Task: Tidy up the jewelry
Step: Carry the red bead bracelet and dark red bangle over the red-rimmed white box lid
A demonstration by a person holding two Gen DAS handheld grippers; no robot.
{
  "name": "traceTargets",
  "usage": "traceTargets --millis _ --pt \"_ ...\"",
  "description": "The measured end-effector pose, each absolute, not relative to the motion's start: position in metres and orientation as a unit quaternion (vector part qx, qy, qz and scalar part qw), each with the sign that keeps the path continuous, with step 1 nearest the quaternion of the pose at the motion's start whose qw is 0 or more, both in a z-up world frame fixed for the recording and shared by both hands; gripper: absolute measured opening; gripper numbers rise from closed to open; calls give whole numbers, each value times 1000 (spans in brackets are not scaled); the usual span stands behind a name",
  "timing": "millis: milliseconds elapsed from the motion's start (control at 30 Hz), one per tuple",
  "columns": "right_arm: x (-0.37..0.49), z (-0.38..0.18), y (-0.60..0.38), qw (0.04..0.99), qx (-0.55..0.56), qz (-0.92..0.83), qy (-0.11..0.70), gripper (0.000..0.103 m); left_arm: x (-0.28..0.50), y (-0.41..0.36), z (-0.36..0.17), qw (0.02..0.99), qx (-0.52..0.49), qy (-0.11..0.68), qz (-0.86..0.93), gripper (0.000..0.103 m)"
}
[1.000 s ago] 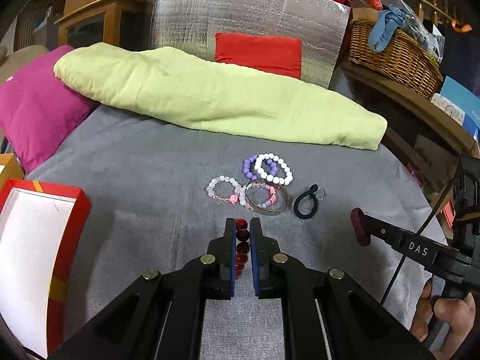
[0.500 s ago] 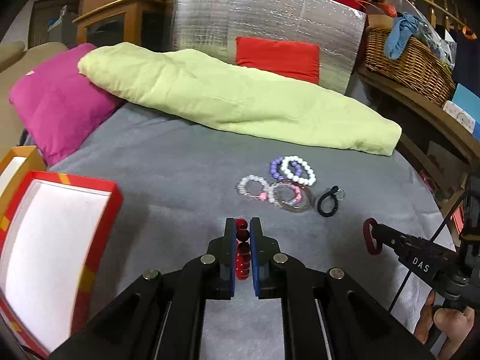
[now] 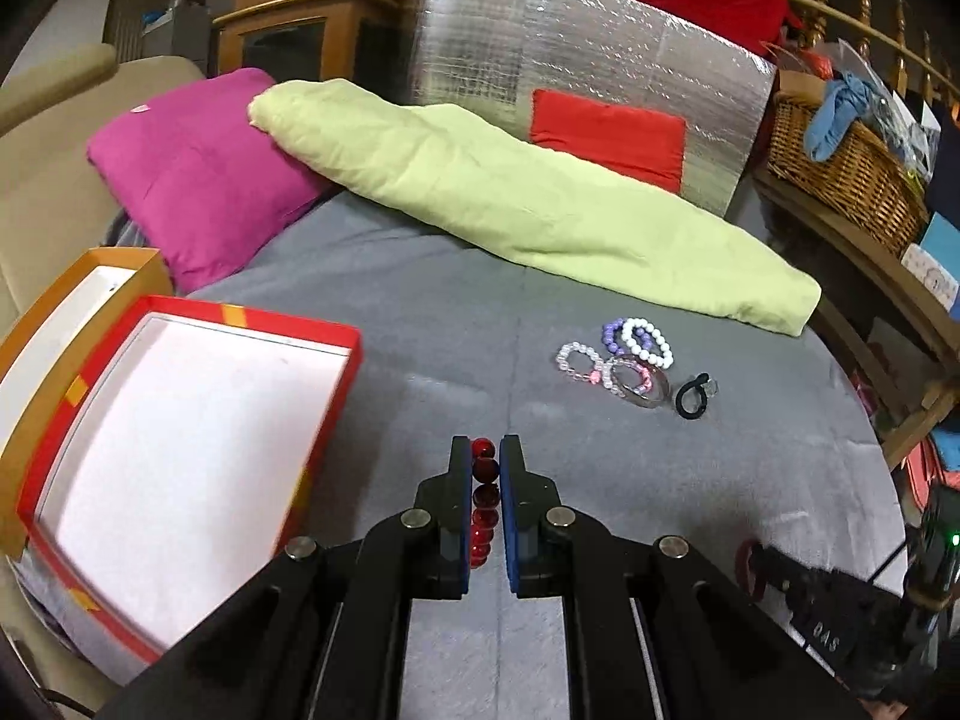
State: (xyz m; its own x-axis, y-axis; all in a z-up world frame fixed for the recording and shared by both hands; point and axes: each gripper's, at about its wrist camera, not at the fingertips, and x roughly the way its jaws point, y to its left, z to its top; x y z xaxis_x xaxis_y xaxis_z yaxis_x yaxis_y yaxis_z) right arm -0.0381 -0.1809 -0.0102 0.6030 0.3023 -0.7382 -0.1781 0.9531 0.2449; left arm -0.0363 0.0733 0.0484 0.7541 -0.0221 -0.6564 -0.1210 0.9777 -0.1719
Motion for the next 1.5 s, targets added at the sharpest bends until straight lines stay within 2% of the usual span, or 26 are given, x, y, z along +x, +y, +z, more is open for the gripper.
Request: traceTargets --millis 367,567,800,1167,1500 --pt "-67 12 -124 889 41 178 421 5 -68 106 56 933 -118 338 26 9" --pt "-61 39 -66 888 0 225 401 5 -67 147 79 938 -136 305 93 9" --pt "-41 55 3 879 -18 274 391 5 -66 202 69 925 -178 303 146 9" --pt "-11 40 96 854 -48 323 404 5 -64 271 48 901 -234 304 201 9" --pt "8 6 139 834 -88 327 435 5 -54 280 25 885 -239 320 237 9"
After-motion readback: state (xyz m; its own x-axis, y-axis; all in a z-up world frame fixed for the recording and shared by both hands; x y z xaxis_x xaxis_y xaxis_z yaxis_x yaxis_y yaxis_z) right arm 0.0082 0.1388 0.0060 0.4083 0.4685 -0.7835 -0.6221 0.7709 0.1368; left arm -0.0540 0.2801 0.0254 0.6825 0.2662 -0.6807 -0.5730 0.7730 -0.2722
